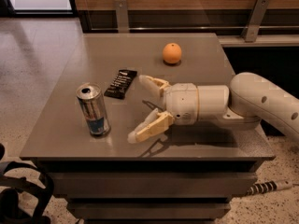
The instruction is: Knock redbull can over
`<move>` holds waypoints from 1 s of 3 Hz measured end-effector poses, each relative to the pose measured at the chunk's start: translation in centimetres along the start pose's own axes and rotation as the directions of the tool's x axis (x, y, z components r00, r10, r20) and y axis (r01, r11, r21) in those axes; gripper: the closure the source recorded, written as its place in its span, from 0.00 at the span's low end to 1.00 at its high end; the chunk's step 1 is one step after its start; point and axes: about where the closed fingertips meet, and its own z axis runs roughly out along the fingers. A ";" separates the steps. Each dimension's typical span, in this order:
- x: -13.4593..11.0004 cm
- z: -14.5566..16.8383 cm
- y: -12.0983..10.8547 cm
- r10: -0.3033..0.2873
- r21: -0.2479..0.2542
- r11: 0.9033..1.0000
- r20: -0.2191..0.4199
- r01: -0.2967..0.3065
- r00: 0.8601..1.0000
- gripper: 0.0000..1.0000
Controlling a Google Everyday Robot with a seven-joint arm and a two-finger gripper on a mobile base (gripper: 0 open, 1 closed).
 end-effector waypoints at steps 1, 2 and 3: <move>0.2 1.3 0.9 -0.008 -0.018 1.000 0.057 0.009 0.998 0.00; 0.2 3.0 1.8 -0.007 -0.044 0.999 0.069 0.010 0.998 0.00; 0.3 4.6 2.1 -0.003 -0.065 0.998 0.054 0.006 0.999 0.00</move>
Offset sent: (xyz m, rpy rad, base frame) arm -0.0243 0.0526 -0.0093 0.0722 -0.0034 0.0778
